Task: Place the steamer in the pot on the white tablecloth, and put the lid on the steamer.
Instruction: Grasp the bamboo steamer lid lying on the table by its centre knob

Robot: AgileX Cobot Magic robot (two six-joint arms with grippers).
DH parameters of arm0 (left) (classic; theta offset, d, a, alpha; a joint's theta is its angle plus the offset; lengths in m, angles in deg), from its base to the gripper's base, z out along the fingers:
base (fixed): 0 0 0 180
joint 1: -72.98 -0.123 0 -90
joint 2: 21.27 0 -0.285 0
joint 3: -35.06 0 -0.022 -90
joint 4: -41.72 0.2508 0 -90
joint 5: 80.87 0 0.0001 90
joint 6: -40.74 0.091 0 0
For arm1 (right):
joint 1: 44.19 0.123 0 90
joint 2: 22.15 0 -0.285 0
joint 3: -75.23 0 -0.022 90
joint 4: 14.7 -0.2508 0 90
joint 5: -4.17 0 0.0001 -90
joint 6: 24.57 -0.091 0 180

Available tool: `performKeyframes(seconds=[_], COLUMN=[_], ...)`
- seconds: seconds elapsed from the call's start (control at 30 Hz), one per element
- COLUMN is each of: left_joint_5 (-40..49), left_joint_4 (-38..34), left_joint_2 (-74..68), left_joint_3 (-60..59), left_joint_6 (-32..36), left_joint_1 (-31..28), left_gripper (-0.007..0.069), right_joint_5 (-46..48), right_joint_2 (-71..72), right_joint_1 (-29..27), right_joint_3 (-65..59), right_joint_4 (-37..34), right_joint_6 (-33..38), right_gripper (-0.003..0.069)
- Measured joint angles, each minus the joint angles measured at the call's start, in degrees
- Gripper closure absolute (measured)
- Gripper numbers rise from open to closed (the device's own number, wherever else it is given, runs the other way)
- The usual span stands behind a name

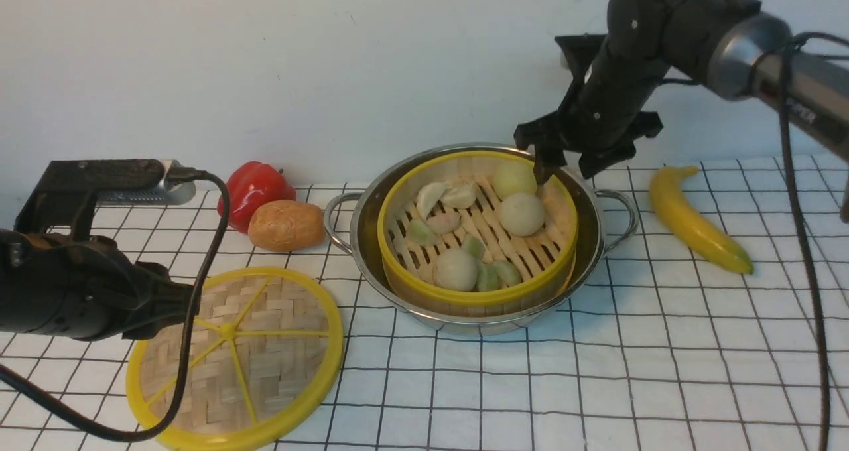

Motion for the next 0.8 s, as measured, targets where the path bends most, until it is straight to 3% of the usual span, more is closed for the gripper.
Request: performKeyframes(seconds=[0.4,0.8], left_joint_5=[-11.8,-13.8], left_joint_4=[-2.1,-8.3], left_joint_2=[-13.0,-19.3], left_joint_3=[0.0,0.0], left_joint_6=[2.8,4.5], left_joint_1=[0.0,0.0], left_gripper=[0.0382,0.0382], right_joint_5=[-0.3,-0.4], right_joint_2=[28.6,50.8], right_joint_1=[0.0,0.0], right_joint_3=[0.0,0.2], right_joint_4=[1.8,1.8], right_joint_6=[3.4,4.8], right_gripper=[0.0179,0.0179])
